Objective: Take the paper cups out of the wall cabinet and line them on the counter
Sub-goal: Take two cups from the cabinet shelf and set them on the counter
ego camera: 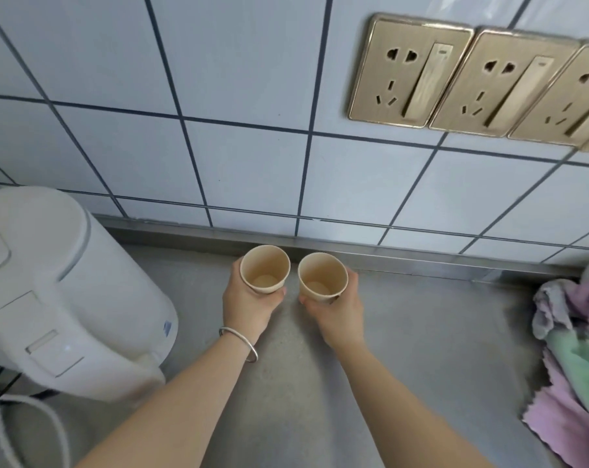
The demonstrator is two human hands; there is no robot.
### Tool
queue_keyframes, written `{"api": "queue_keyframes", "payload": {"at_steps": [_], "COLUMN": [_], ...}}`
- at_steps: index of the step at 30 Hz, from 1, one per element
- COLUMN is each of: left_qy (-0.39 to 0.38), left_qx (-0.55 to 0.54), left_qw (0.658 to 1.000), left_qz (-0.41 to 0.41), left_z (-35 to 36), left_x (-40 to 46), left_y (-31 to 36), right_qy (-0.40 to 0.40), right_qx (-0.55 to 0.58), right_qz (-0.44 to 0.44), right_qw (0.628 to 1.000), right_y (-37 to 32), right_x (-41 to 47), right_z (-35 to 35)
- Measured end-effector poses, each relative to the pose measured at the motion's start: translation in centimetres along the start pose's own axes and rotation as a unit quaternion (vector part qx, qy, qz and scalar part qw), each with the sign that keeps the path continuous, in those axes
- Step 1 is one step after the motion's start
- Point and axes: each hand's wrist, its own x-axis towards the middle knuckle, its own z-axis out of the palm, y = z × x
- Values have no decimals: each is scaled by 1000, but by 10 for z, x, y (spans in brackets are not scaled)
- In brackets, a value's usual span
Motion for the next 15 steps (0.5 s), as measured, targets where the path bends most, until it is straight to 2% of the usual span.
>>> {"api": "queue_keyframes", "payload": {"at_steps": [5,10,13,15], "left_qy": [-23,46,-66,-128], "left_qx": [-20,40,66,78], "left_qw": [999,994,991,986], "left_qz": [-11,-90,-99,-77], "left_z": [-2,-11,-20,-16], "left_x": [-5,-45,-89,-108], "left_y": [-13,-7,14,25], "right_qy": [15,60,76,76], "right_qx": [-22,-40,-6,-5], "right_qz": [-12,64,116,135], "right_qw": [1000,995,990,988], "right_y": [8,7,2,-2], "right_x": [-10,-38,-72,-87], "right_z": [-1,-24,-47,-60]}}
